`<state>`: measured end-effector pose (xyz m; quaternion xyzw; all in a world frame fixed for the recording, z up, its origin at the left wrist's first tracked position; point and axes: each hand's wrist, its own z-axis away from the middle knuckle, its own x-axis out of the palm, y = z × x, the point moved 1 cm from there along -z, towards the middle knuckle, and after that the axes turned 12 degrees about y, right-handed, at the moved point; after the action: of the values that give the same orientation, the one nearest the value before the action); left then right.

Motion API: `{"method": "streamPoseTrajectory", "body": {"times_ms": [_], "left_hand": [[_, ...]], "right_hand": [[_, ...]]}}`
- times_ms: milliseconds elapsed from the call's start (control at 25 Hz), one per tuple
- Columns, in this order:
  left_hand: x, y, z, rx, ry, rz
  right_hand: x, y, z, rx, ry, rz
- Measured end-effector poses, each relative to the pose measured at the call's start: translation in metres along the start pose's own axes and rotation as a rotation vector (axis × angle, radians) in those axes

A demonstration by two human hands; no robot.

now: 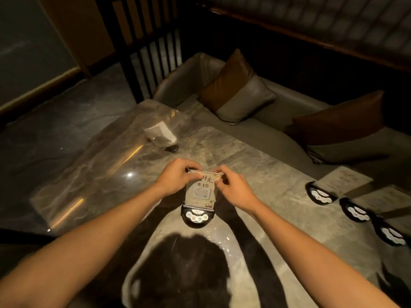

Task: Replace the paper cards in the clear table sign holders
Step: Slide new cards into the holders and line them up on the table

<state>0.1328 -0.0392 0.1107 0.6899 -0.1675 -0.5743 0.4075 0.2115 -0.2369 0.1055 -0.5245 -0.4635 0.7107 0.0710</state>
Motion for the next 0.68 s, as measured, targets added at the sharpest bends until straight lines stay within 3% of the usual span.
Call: {"method": "streamPoseTrajectory", "body": {"times_ms": [280,440,680], "left_hand": [[0.127,0.112,-0.092,0.317,-0.063,-0.052],[0.185,0.154,-0.131,0.360,-0.046,-0.053],[0.242,0.182,-0.156,0.343,-0.093,-0.128]], "right_hand": [[-0.133,0.097,-0.020,0.024,0.089,0.441],[-0.181,0.143,-0.024,0.025,0.202,0.600],[-0.210,0.197,-0.029,0.082,0.213,0.654]]}}
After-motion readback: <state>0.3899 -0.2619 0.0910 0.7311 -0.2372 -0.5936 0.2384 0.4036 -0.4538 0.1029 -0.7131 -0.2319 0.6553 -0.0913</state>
